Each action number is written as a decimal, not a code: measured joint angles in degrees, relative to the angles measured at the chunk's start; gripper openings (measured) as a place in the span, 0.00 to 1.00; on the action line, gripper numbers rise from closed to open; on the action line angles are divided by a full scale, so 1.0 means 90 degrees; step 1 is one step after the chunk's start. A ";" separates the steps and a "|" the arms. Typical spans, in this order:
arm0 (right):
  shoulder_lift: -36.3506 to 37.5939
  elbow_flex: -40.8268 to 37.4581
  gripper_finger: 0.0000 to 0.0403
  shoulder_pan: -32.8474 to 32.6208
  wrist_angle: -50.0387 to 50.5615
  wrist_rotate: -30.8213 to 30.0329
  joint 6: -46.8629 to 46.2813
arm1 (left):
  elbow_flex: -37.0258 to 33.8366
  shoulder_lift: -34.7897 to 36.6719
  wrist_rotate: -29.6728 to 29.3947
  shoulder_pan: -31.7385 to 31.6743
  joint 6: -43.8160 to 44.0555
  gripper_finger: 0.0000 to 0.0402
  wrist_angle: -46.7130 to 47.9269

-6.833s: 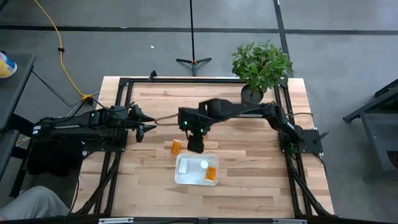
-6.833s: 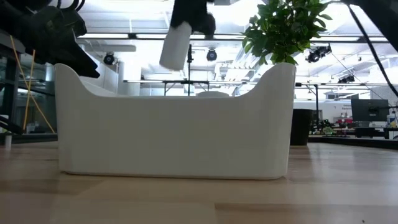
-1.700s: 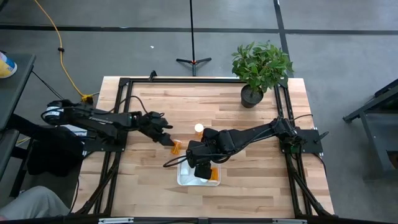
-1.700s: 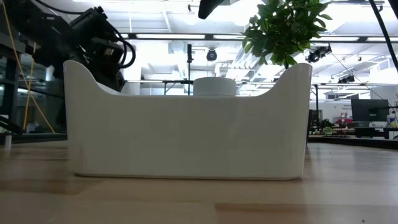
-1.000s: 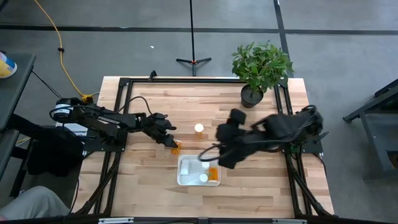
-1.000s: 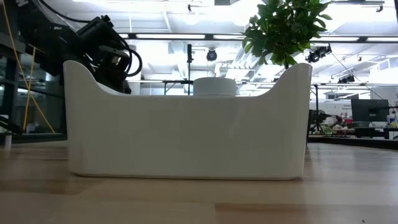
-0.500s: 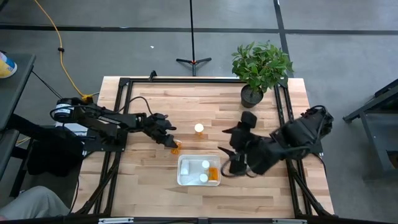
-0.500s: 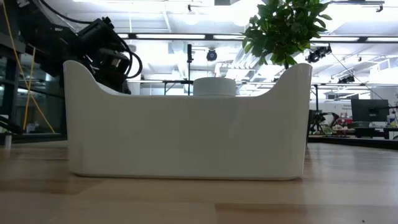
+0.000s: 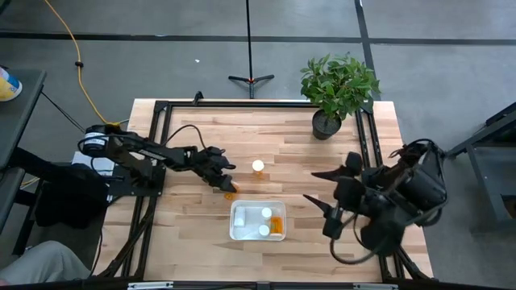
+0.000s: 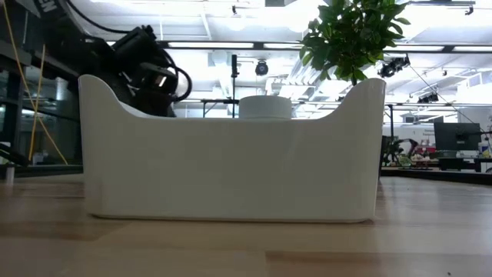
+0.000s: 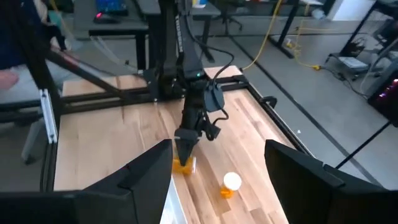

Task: Pick and place pill bottles into a basket
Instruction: Put the left orange pill bottle into the white bin

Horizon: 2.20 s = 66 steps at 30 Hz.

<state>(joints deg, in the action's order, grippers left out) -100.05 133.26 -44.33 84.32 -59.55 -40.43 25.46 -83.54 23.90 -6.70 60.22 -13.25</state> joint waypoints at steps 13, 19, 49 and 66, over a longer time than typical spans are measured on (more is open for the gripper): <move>0.0116 -0.1092 0.61 -0.0270 -0.0324 -0.0326 -0.1078 | 0.0269 -0.0552 -0.0078 0.0415 -0.0176 0.81 0.0026; 0.0279 -0.1313 0.61 -0.0275 -0.0693 -0.0326 -0.1010 | 0.0258 -0.0560 -0.0285 0.0413 -0.0167 0.61 0.0126; 0.0333 -0.1419 0.60 -0.0238 -0.0923 0.0181 -0.1074 | 0.0845 0.0467 0.0106 0.0220 -0.2597 0.40 -0.0531; 0.0328 -0.1419 0.60 0.0055 -0.0832 0.0692 -0.1007 | 0.0847 0.0932 -0.1325 0.1965 -0.3568 0.39 -0.2215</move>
<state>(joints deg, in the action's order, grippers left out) -97.10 120.49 -43.84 76.84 -53.32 -49.50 33.08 -75.16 11.97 10.99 28.11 -33.18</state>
